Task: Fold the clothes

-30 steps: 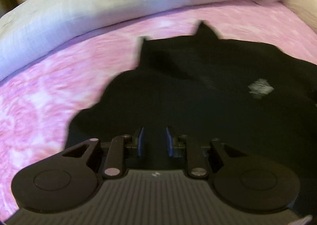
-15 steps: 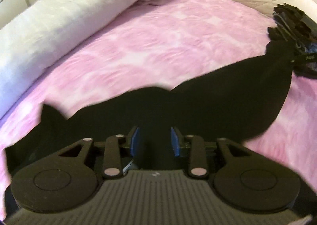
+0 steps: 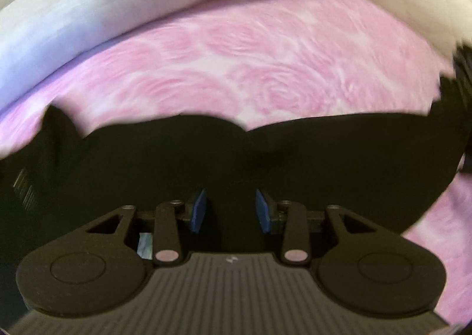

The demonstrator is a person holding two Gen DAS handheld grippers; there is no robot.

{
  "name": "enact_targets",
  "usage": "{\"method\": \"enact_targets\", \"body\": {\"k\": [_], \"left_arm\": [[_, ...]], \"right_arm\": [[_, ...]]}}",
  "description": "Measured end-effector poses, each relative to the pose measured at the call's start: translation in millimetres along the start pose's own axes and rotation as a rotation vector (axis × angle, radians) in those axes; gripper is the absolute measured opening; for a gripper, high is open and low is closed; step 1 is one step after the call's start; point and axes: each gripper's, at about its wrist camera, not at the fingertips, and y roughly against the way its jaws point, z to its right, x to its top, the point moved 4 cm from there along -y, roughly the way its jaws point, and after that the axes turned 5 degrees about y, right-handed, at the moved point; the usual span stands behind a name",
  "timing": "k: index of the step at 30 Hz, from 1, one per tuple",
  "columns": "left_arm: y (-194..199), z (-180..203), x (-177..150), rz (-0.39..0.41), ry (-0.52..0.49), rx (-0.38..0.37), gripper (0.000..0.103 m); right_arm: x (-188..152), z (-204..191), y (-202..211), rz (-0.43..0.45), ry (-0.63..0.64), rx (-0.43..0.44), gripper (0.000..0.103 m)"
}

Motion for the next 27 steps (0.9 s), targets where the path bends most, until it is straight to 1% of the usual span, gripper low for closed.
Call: {"method": "enact_targets", "body": {"k": [3,5,7,10,12,13,14,15,18,20,21,23,24,25,26,27], "left_arm": [[46.6,-31.1,-38.1,0.001,0.128,0.034,0.035],[79.7,-65.4,-73.6,-0.019,0.186,0.086,0.036],[114.0,-108.1,-113.3,-0.043,0.235,0.158,0.039],[171.1,-183.6,-182.2,-0.088,0.289,0.298,0.044],[214.6,-239.8,-232.3,-0.107,0.327,0.393,0.049],[236.4,-270.9,-259.1,-0.117,0.342,0.440,0.054],[250.7,-297.7,-277.8,-0.125,0.325,0.466,0.059],[265.1,-324.5,-296.5,-0.133,0.308,0.491,0.061],[307.7,-404.9,-351.8,-0.154,0.256,0.563,0.062],[325.7,-457.6,-372.9,-0.135,0.206,0.576,0.062],[330.7,-481.3,-377.9,-0.125,0.196,0.570,0.062],[340.2,-528.3,-387.9,-0.103,0.179,0.554,0.064],[341.5,-547.7,-391.3,-0.086,0.198,0.530,0.064],[340.4,-565.8,-395.0,-0.080,0.229,0.477,0.064],[339.0,-583.3,-398.7,-0.076,0.260,0.423,0.064],[334.4,-596.3,-402.3,-0.092,0.293,0.366,0.064]], "right_arm": [[-11.7,-36.8,11.3,-0.041,0.036,0.072,0.057],[-15.8,-70.6,19.5,-0.067,0.087,0.130,0.057],[-20.7,-107.3,25.9,-0.090,0.147,0.187,0.057],[-33.3,-169.9,31.6,-0.105,0.245,0.249,0.057],[-40.6,-216.7,34.0,-0.106,0.299,0.288,0.057],[-45.0,-242.2,35.6,-0.100,0.331,0.301,0.057],[-49.7,-267.7,37.0,-0.094,0.360,0.313,0.057],[-55.3,-293.1,37.7,-0.087,0.380,0.318,0.057],[-79.4,-371.2,38.4,-0.080,0.417,0.325,0.057],[-102.4,-427.0,36.8,-0.084,0.444,0.335,0.057],[-116.2,-455.6,34.5,-0.093,0.454,0.345,0.058],[-145.9,-512.1,24.7,-0.137,0.459,0.372,0.058],[-161.6,-542.4,20.4,-0.176,0.467,0.383,0.058],[-175.3,-572.6,19.1,-0.207,0.485,0.402,0.058],[-185.7,-601.7,21.6,-0.216,0.514,0.439,0.058],[-196.7,-631.2,25.1,-0.221,0.555,0.479,0.058]]}}
